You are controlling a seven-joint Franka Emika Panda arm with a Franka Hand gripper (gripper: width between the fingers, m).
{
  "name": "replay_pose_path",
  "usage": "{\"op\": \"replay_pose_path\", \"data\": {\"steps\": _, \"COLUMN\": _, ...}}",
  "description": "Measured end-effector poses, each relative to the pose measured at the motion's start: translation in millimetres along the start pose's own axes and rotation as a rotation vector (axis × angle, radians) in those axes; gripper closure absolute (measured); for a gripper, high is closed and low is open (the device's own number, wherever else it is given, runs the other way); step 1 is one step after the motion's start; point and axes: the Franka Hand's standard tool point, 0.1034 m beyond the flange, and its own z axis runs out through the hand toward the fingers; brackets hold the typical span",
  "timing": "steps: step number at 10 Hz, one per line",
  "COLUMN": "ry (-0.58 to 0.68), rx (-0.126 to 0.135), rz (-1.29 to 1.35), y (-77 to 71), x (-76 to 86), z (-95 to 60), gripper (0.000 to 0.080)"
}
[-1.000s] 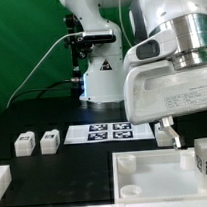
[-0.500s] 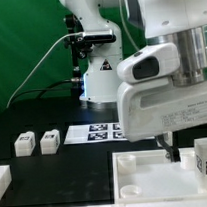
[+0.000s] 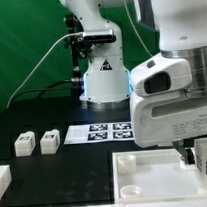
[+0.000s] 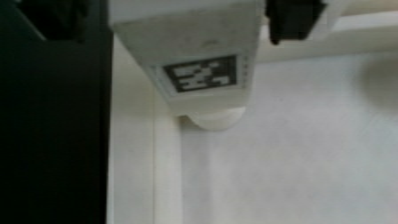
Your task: Assemble one leg
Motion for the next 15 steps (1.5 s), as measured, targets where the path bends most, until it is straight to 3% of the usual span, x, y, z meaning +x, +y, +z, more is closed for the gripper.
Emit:
{"op": "replay_pose_path", "data": {"steps": 1, "ry": 0.0, "rx": 0.0, "rz": 0.001, "y": 0.4, "x": 0.0, "z": 0.1, "gripper": 0.0412}}
{"op": "replay_pose_path", "data": {"steps": 2, "ry": 0.0, "rx": -0.002, "rz": 0.0, "y": 1.3, "x": 0.1, "z": 0.0, "gripper": 0.0503}}
{"op": "replay_pose_path", "data": {"steps": 7, "ry": 0.006, "rx": 0.002, "rz": 0.096, "y": 1.7, "x": 0.9, "z": -0.1, "gripper": 0.0502}}
{"op": "replay_pose_path", "data": {"steps": 9, "ry": 0.044, "rx": 0.012, "rz": 0.524, "y": 1.4, "x": 2.9, "z": -1.6, "gripper": 0.0502}}
{"op": "replay_pose_path", "data": {"steps": 10, "ry": 0.049, "rx": 0.025, "rz": 0.737, "y": 1.7, "x": 3.3, "z": -0.8, "gripper": 0.0502}}
{"op": "replay_pose_path", "data": {"steps": 13, "ry": 0.015, "rx": 0.128, "rz": 1.285, "y": 5.0, "x": 6.1, "z": 1.2, "gripper": 0.0502}}
{"op": "replay_pose_path", "data": {"steps": 14, "ry": 0.011, "rx": 0.144, "rz": 1.4, "y": 3.5, "x": 5.5, "z": 2.2, "gripper": 0.0502}}
{"op": "replay_pose_path", "data": {"steps": 15, "ry": 0.01, "rx": 0.145, "rz": 1.428, "y": 2.2, "x": 5.1, "z": 2.6, "gripper": 0.0502}}
